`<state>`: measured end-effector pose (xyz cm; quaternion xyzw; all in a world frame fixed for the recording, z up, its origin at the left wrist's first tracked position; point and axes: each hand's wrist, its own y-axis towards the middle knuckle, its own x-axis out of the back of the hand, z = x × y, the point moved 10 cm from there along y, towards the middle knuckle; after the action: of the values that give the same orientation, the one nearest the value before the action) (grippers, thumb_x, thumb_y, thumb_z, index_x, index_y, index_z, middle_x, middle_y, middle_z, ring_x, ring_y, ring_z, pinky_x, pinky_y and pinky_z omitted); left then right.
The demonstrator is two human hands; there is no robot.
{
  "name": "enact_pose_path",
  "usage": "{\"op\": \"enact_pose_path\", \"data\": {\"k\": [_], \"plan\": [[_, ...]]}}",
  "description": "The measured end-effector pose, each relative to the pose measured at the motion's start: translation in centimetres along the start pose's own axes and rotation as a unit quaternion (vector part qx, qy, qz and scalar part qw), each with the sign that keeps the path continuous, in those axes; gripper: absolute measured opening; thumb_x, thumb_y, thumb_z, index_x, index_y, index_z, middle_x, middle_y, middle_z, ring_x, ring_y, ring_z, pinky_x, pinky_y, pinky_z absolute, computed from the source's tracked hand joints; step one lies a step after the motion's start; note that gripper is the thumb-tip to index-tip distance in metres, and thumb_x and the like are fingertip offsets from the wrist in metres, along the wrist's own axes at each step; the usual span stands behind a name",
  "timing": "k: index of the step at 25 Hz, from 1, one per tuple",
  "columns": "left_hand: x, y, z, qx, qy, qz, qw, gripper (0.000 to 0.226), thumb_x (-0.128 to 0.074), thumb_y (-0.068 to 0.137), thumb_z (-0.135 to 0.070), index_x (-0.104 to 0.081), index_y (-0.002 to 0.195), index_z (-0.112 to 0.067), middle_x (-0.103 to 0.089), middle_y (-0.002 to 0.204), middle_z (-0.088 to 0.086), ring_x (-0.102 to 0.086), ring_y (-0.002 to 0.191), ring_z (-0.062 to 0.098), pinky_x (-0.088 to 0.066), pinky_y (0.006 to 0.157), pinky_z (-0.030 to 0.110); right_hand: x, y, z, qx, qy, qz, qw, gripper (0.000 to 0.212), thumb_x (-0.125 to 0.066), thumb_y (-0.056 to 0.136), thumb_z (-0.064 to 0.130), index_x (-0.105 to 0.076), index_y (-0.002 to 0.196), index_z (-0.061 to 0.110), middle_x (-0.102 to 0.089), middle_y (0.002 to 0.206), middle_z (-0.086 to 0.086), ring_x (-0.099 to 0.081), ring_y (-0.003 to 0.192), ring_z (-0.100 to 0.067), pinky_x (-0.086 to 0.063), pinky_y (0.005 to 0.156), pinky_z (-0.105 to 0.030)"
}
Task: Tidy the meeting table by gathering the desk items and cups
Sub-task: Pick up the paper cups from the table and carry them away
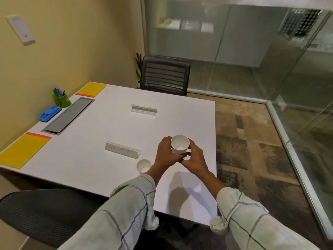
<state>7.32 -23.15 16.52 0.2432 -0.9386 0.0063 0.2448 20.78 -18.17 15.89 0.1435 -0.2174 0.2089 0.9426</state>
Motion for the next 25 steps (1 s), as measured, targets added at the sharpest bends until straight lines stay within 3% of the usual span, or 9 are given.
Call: {"op": "enact_pose_path", "data": {"k": [4, 7, 14, 18, 20, 23, 25], "plan": [[-5.6, -0.6, -3.3, -0.007, 0.018, -0.007, 1.000, 0.061, -0.086, 0.046, -0.042, -0.062, 0.095, -0.014, -0.062, 0.091, 0.000, -0.062, 0.086, 0.017, -0.054, 0.071, 0.044, 5.9, -0.6, -3.0, -0.007, 0.011, -0.011, 1.000, 0.068, -0.084, 0.065, 0.009, -0.054, 0.125, 0.023, -0.059, 0.111, 0.015, -0.058, 0.101, 0.007, -0.051, 0.075, -0.010], [-10.2, -1.3, -7.0, -0.017, 0.019, -0.016, 1.000, 0.063, -0.089, 0.047, -0.042, -0.064, 0.096, -0.013, -0.063, 0.092, 0.002, -0.062, 0.086, 0.019, -0.055, 0.070, 0.044, 10.9, -1.0, -5.8, -0.007, 0.023, -0.005, 1.000, 0.068, -0.082, 0.066, 0.005, -0.054, 0.126, 0.019, -0.061, 0.113, 0.008, -0.061, 0.102, -0.007, -0.052, 0.074, -0.013], [-22.3, -0.7, -13.8, -0.040, -0.016, 0.040, 0.998, 0.072, -0.092, 0.047, -0.048, -0.063, 0.104, -0.015, -0.067, 0.102, 0.000, -0.064, 0.090, 0.017, -0.059, 0.072, 0.040, 24.3, -1.7, -11.0, -0.024, 0.015, -0.030, 0.999, 0.072, -0.080, 0.064, 0.019, -0.055, 0.132, 0.016, -0.064, 0.120, -0.001, -0.061, 0.105, -0.014, -0.051, 0.081, -0.019], [-27.7, 1.8, -17.7, -0.083, -0.021, 0.088, 0.992, 0.068, -0.094, 0.051, -0.042, -0.065, 0.107, -0.017, -0.067, 0.098, -0.009, -0.064, 0.088, 0.008, -0.054, 0.071, 0.014, 30.6, -0.4, -14.4, -0.037, 0.005, -0.080, 0.996, 0.066, -0.083, 0.068, 0.011, -0.058, 0.129, 0.017, -0.066, 0.119, -0.002, -0.061, 0.106, -0.019, -0.057, 0.085, -0.033], [-30.0, 3.5, -18.4, -0.088, -0.035, 0.105, 0.990, 0.068, -0.093, 0.052, -0.043, -0.065, 0.109, -0.019, -0.070, 0.102, -0.009, -0.066, 0.089, 0.005, -0.054, 0.073, 0.014, 32.3, 0.8, -16.4, -0.047, 0.004, -0.094, 0.994, 0.068, -0.085, 0.067, 0.017, -0.058, 0.129, 0.019, -0.066, 0.121, -0.001, -0.061, 0.107, -0.018, -0.058, 0.087, -0.036], [-33.8, 6.7, -18.1, -0.072, -0.063, 0.126, 0.987, 0.066, -0.093, 0.054, -0.042, -0.064, 0.111, -0.027, -0.069, 0.103, -0.014, -0.064, 0.091, -0.004, -0.054, 0.075, 0.015, 34.2, 3.7, -19.2, -0.056, 0.004, -0.104, 0.993, 0.073, -0.088, 0.061, 0.028, -0.059, 0.128, 0.022, -0.067, 0.118, 0.003, -0.062, 0.106, -0.015, -0.058, 0.083, -0.028], [-36.4, 10.1, -17.8, -0.069, -0.066, 0.135, 0.986, 0.066, -0.094, 0.053, -0.041, -0.064, 0.111, -0.028, -0.068, 0.104, -0.015, -0.063, 0.092, -0.005, -0.054, 0.075, 0.013, 35.2, 6.8, -21.5, -0.063, -0.006, -0.102, 0.993, 0.071, -0.089, 0.061, 0.023, -0.060, 0.126, 0.023, -0.067, 0.116, 0.005, -0.063, 0.104, -0.015, -0.056, 0.080, -0.020]]}}
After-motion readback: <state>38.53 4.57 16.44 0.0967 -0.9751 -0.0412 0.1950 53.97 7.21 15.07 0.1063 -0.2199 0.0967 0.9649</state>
